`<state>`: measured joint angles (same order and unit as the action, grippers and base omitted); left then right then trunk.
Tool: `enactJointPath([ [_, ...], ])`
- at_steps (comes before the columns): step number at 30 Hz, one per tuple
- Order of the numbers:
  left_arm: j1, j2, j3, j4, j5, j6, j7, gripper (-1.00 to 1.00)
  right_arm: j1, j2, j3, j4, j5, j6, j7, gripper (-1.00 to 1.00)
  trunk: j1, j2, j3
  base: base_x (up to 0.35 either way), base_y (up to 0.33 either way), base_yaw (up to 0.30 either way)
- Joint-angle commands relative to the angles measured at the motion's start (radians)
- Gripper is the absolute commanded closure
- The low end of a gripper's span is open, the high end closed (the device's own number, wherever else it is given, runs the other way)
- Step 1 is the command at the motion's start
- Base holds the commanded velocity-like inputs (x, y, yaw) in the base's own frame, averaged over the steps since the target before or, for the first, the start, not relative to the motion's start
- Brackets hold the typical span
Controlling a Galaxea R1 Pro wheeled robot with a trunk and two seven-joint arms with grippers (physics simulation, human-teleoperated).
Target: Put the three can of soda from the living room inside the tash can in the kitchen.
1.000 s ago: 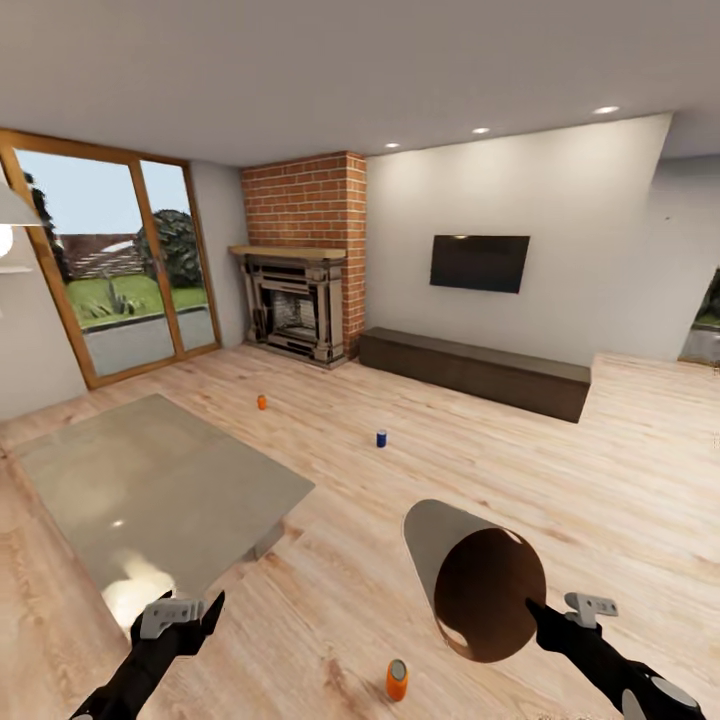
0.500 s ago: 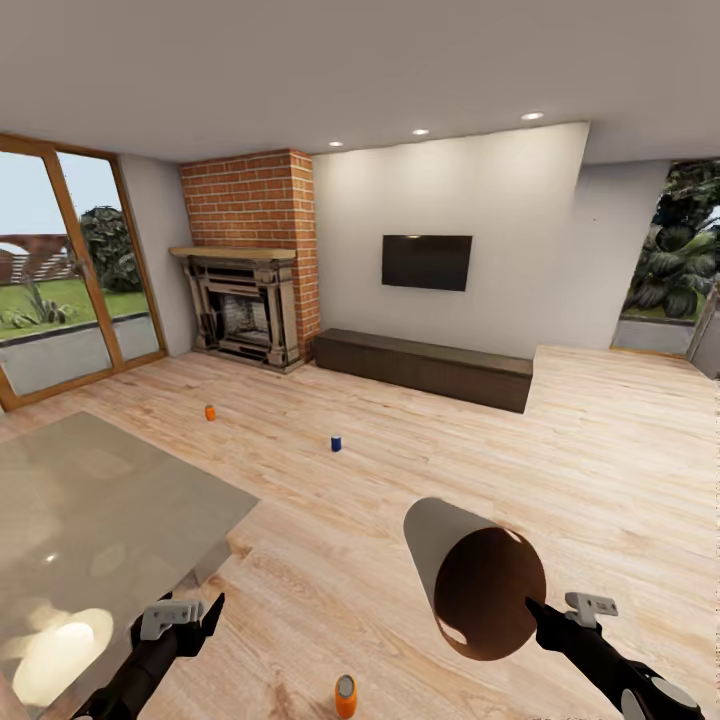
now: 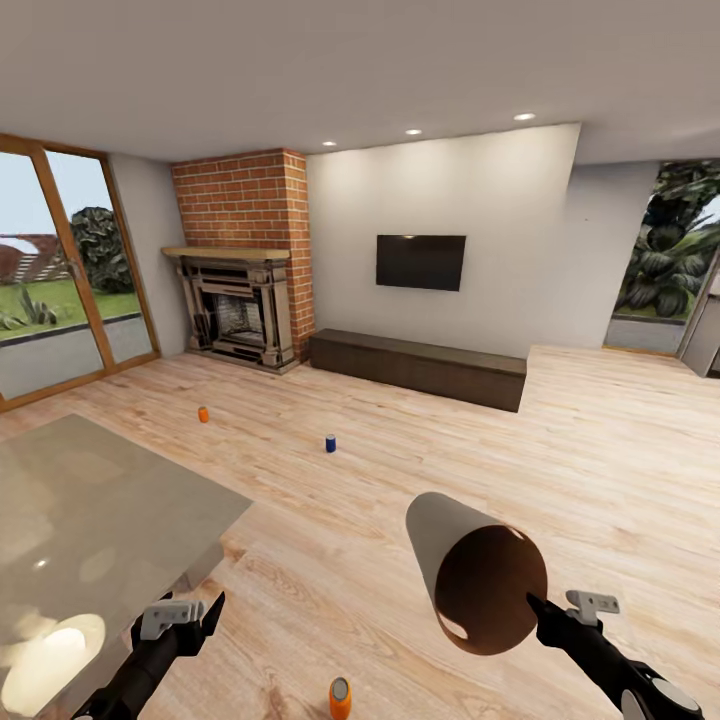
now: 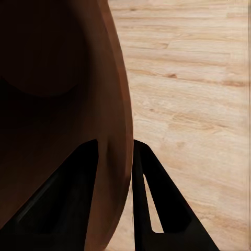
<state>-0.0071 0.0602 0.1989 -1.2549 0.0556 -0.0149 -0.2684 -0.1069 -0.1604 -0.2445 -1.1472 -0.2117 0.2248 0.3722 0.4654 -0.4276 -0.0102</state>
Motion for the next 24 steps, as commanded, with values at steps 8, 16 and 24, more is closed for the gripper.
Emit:
enactJointPath([
  [8,0.000,0.000,0.000,0.000,0.000,0.001,0.000,-1.00,-0.001,0.020,0.000,-0.003,-0.011,-0.006,-0.017,1.00,0.000,0.000,0.000,0.000,0.000,0.000],
  [16,0.001,0.000,-0.001,0.000,-0.001,0.001,0.001,-1.00,0.000,0.025,0.003,-0.003,-0.008,-0.008,-0.016,1.00,0.000,0.000,0.000,0.000,0.000,0.000],
  [24,0.000,0.000,-0.001,0.001,-0.002,0.002,0.002,-1.00,0.000,0.025,0.010,-0.004,-0.010,-0.003,-0.018,1.00,0.000,0.000,0.000,0.000,0.000,0.000],
])
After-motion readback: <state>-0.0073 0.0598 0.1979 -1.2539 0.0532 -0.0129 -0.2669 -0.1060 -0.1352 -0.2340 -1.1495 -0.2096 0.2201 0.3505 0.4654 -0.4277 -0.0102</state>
